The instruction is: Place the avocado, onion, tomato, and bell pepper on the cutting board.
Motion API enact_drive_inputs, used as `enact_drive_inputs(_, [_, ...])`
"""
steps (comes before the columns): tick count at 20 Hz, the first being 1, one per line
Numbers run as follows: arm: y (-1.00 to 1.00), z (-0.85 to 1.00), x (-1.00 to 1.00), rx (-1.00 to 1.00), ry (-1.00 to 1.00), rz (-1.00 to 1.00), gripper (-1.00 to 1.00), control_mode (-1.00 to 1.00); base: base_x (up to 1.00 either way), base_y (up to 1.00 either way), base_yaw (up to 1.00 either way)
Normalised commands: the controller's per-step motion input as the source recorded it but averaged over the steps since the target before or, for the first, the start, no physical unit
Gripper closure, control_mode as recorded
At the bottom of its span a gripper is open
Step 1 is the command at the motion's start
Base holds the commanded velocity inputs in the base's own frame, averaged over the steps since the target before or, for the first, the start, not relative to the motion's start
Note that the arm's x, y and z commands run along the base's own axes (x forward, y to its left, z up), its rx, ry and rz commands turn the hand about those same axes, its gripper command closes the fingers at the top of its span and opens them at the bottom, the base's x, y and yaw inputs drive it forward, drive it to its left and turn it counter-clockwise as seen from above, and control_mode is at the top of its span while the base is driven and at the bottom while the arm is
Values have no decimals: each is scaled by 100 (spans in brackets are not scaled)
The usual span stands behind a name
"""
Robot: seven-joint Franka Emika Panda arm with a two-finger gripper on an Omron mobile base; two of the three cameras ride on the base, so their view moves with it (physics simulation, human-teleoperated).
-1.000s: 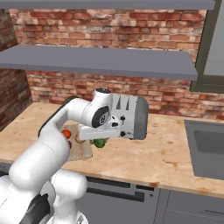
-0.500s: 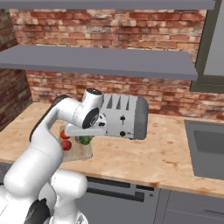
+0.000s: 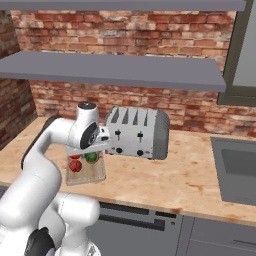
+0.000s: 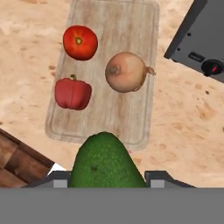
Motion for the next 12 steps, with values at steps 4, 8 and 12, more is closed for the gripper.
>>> enact_drive_inputs(4, [8, -26, 48, -2, 2, 0, 100, -100, 0, 0, 0])
enact_drive_inputs(8, [3, -23, 56, 0, 12, 0, 100, -100, 0, 0, 0])
enact_drive_inputs(12, [12, -17, 49, 0, 8, 0, 100, -100, 0, 0, 0])
